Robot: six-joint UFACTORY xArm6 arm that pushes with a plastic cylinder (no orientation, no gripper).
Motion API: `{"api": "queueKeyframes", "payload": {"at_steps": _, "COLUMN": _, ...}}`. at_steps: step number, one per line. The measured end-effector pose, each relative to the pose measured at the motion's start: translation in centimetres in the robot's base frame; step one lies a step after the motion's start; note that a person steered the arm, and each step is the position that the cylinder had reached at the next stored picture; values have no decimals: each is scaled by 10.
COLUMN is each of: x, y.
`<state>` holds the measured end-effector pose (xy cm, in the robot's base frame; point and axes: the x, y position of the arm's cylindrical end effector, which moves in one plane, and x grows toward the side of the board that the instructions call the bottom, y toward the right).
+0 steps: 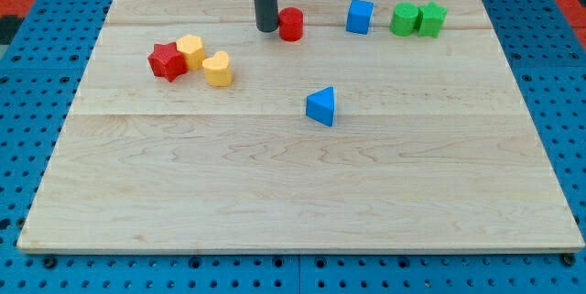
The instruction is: Move the red circle vertically to the top of the triangle
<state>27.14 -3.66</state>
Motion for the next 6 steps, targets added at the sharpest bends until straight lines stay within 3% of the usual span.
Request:
{"api": "queueKeyframes", "payload": {"at_steps": 3, "x": 25, "y": -9}}
{"api": "queueKeyframes", "payload": {"at_steps": 6, "x": 14, "y": 48}}
